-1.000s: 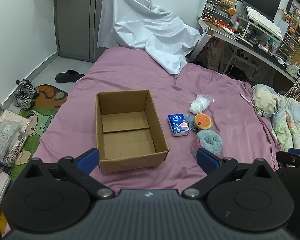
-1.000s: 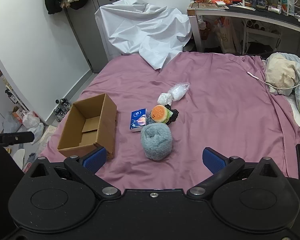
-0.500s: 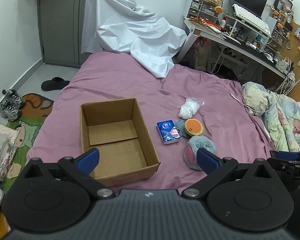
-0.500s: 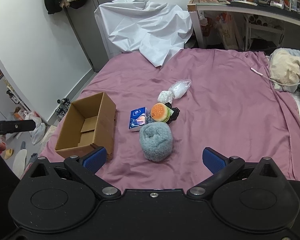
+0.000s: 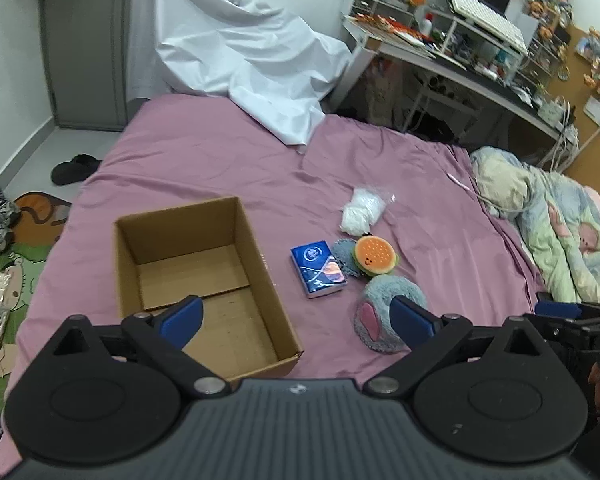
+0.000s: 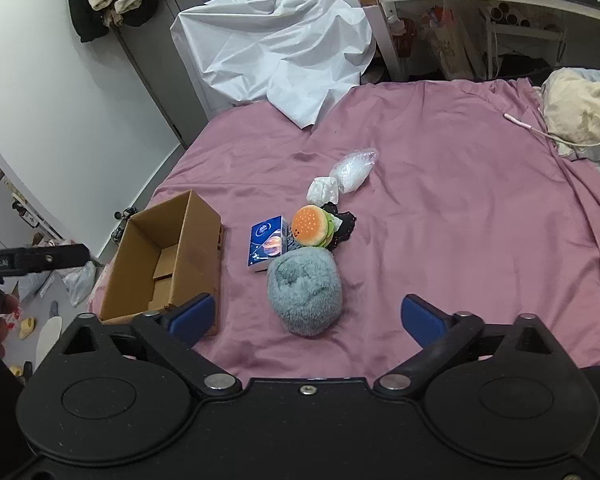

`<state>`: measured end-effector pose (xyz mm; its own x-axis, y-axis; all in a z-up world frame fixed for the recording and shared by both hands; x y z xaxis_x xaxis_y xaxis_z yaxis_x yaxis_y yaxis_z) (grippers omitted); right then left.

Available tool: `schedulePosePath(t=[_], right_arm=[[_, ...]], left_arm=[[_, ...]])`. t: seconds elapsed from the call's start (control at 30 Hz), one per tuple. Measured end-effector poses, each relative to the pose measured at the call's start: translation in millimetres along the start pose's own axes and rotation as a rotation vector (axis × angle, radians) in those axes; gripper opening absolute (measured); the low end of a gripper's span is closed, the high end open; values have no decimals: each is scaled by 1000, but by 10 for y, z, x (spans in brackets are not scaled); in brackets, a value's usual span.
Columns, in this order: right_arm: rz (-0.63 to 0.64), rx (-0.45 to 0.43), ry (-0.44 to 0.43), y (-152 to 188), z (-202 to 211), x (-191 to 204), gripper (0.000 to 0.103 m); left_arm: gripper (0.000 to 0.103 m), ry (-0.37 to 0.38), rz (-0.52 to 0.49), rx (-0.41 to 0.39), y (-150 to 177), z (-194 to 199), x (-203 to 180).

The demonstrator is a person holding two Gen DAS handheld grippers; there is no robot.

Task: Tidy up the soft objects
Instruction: 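Lower the right gripper onto the grey-blue fluffy plush and close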

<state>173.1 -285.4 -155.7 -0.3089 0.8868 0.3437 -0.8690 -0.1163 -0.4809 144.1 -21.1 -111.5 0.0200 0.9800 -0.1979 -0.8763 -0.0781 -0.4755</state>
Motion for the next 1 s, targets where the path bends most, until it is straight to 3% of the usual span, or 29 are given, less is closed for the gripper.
schedulePosePath(t=[0.67,1.0], right_arm=[[-98,73,-24,-107,-522,-224,57],[-141,124,-65,-116,-834,-252,45]], left_arm=[[73,136,-156,142,-133,-873,-371],[58,208,-206,213,-130,-1356,-593]])
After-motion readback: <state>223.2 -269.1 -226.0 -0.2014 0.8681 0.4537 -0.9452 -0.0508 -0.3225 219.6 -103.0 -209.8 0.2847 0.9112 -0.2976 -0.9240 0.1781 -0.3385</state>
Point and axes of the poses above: each gripper's, at about its wrist camera, not at the fingertips, and z roughly against the way its jaws point, x to its left, y to its underside, the point moved 10 cm from there along -z, roughly the way its jaws point, and after that the axes turned 11 degrees about x, right-handed, at the moved point
